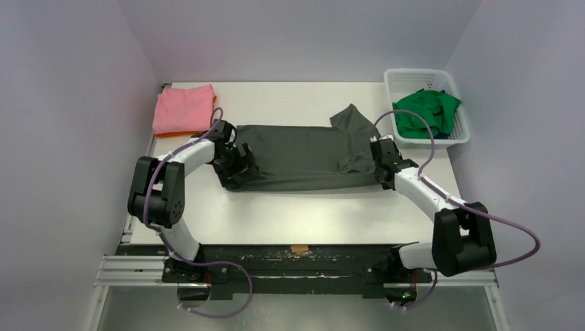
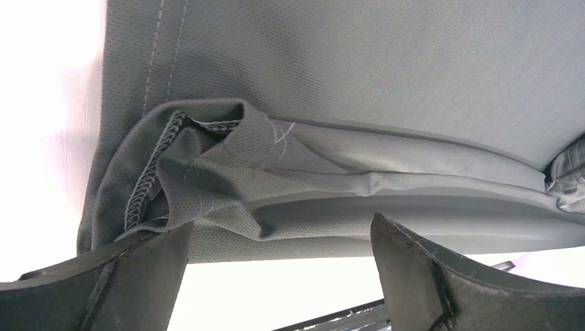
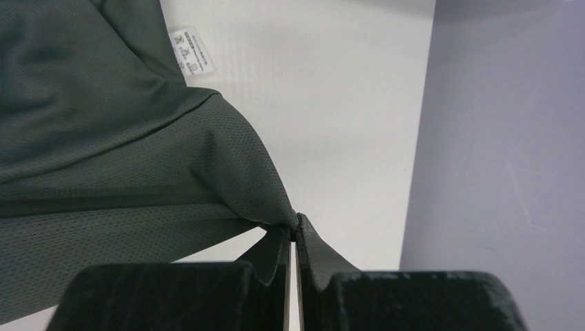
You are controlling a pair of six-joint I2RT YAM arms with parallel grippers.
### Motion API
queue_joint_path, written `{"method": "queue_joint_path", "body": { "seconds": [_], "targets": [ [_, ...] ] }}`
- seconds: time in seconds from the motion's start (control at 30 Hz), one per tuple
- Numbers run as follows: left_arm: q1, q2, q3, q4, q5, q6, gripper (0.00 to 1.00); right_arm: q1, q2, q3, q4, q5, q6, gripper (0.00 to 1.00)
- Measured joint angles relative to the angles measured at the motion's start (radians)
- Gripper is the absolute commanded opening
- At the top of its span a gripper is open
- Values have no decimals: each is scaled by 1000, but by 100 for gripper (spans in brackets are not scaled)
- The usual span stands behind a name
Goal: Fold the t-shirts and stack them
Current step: Fold the flattened tshirt in 1/3 of the way
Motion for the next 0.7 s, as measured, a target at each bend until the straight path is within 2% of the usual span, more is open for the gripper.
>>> {"method": "queue_joint_path", "body": {
  "seconds": [0.1, 0.13, 0.17, 0.2, 0.37, 0.57, 0.7],
  "targets": [
    [2, 2, 1, 0, 8, 0, 97, 3, 66, 0, 3, 65, -47, 16],
    [2, 3, 2, 1, 10, 0, 97, 5, 96, 0, 3, 96, -67, 27],
    [2, 3, 2, 0, 11, 0, 97, 4, 109, -1, 1, 113, -69, 81],
    [2, 3, 2, 0, 11, 0, 97, 2, 126, -1, -6, 134, -74, 97],
    [2, 3, 2, 0, 11, 0, 97, 4, 98, -2, -41, 163, -77, 99],
    [2, 3, 2, -1, 10, 0, 97, 22, -172, -8, -5, 80, -59, 99],
    [2, -2, 1, -2, 1, -1, 97, 24, -380, -12, 74, 35, 61, 99]
  ]
}}
